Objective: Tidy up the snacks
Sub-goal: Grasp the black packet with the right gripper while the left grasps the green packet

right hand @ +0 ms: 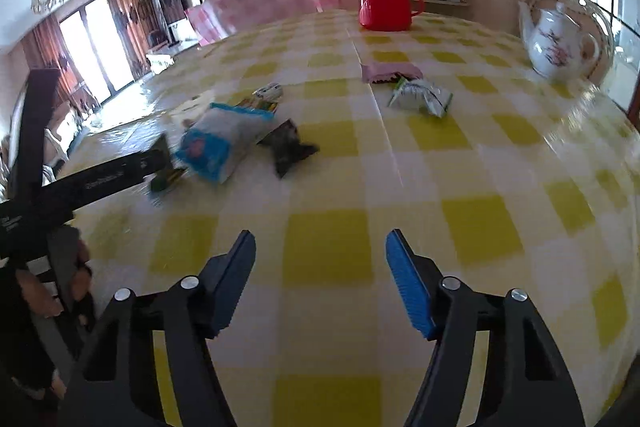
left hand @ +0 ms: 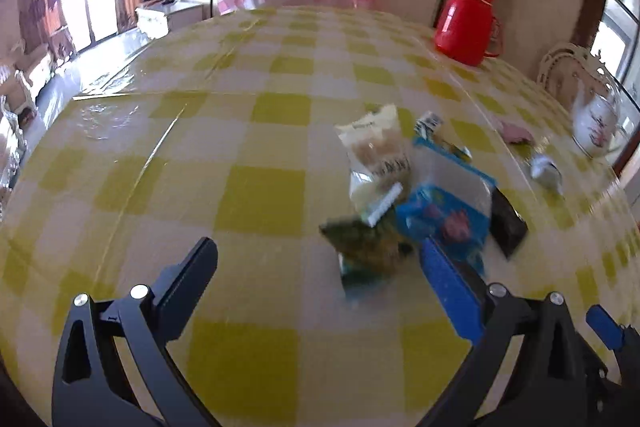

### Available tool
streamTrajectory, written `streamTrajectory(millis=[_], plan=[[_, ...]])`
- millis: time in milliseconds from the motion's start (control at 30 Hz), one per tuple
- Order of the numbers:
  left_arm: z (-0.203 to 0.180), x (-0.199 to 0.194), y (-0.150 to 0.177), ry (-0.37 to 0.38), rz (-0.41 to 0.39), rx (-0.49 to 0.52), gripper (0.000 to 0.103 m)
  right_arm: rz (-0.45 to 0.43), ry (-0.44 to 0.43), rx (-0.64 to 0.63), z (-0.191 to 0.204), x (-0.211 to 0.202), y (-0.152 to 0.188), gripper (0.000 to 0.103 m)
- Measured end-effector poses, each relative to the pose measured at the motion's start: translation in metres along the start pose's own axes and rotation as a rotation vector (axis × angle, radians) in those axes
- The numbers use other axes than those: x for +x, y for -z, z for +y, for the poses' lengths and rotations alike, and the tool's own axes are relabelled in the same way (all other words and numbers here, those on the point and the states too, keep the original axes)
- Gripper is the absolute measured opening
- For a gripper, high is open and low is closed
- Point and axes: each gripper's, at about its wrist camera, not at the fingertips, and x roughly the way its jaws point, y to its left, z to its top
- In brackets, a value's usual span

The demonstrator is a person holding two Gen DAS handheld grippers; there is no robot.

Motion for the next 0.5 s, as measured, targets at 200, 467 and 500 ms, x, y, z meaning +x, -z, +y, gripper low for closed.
streamTrajectory(millis=[200,467,500], plan=[[0.002,0.018,-0.007,0.037,0.047,-0.019,0.101,0.079,-0.066,-0.072,0.007,0.056,-0.042,0.065],[0.001,0.026,-0.010,0.048,0.073,0.011,0.098,0.137,-0.052,-0.194,0.030,0.099,-0.069,0.059],[-0.002,0.025,-0.010,0.062,0.068,0.028,0.086,0.128,-0.058,-0.204,0.031,0.098,-0.069,0.053]])
